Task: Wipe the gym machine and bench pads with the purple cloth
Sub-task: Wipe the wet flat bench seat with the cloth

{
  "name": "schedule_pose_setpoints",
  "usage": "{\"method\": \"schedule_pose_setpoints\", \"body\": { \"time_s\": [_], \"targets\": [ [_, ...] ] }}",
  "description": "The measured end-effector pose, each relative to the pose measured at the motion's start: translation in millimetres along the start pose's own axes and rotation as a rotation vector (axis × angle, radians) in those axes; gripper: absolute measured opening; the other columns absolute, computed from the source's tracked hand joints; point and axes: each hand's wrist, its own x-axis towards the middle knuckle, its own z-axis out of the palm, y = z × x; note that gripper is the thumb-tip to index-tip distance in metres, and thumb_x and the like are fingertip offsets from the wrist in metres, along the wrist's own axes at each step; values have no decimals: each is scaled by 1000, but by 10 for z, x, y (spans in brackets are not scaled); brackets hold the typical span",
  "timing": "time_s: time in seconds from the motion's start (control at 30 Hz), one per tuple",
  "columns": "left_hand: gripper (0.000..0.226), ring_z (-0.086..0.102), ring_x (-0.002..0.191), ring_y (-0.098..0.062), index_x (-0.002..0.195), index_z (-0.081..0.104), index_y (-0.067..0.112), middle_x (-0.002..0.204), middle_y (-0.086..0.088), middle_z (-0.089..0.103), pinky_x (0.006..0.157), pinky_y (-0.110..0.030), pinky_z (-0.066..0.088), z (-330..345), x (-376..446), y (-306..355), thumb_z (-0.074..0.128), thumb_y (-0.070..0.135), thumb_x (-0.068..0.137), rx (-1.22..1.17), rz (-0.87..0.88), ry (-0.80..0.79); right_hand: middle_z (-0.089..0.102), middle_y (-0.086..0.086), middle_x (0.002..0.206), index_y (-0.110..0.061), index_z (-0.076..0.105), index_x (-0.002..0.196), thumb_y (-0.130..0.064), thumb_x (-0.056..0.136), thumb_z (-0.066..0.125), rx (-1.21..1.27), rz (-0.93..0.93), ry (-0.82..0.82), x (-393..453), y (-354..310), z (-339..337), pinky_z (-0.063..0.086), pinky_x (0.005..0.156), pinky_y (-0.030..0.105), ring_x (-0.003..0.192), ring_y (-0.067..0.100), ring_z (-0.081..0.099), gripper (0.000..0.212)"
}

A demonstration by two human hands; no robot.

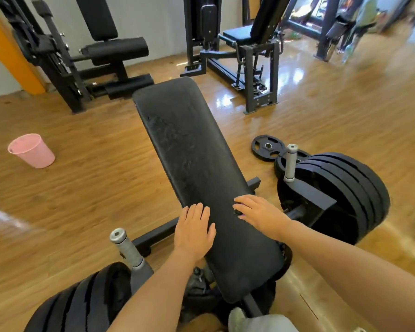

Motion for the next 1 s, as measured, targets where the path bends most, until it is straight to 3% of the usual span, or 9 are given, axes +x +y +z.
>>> {"method": "schedule_pose_setpoints", "body": {
  "time_s": [0.33, 0.5, 0.63, 1.0],
  "targets": [
    [54, 31, 145, -21, 150, 38, 16, 156, -3, 37, 122, -39, 14, -194, 94, 411, 35, 45, 104, -15, 213, 91, 69, 8, 114, -11, 72, 108, -22, 70, 89, -114, 71, 8, -329, -100, -610, 58, 81, 35, 103, 26, 68, 43],
    [51, 54, 129, -24, 134, 60, 14, 138, -6, 59, 114, -43, 36, -162, 143, 589, 51, 47, 97, 21, 305, 137, 65, 9, 122, -11, 67, 116, -22, 79, 82, -148, 114, -59, -628, 102, -705, 56, 89, 39, 112, 29, 64, 42],
    [56, 62, 117, -24, 123, 68, 13, 125, -6, 67, 104, -44, 47, -187, 195, 712, 37, 49, 93, 35, 394, 200, 63, 7, 126, -12, 67, 119, -22, 80, 82, -189, 169, -84, -837, 251, -844, 55, 91, 36, 115, 27, 62, 43],
    [54, 60, 117, -25, 126, 64, 13, 126, -5, 65, 105, -42, 44, -200, 937, 1425, 42, 49, 93, 51, 509, 337, 66, 7, 120, -12, 68, 114, -20, 72, 86, -218, 136, -3, -1243, 1245, -1086, 58, 84, 36, 108, 27, 66, 47]
  ]
}}
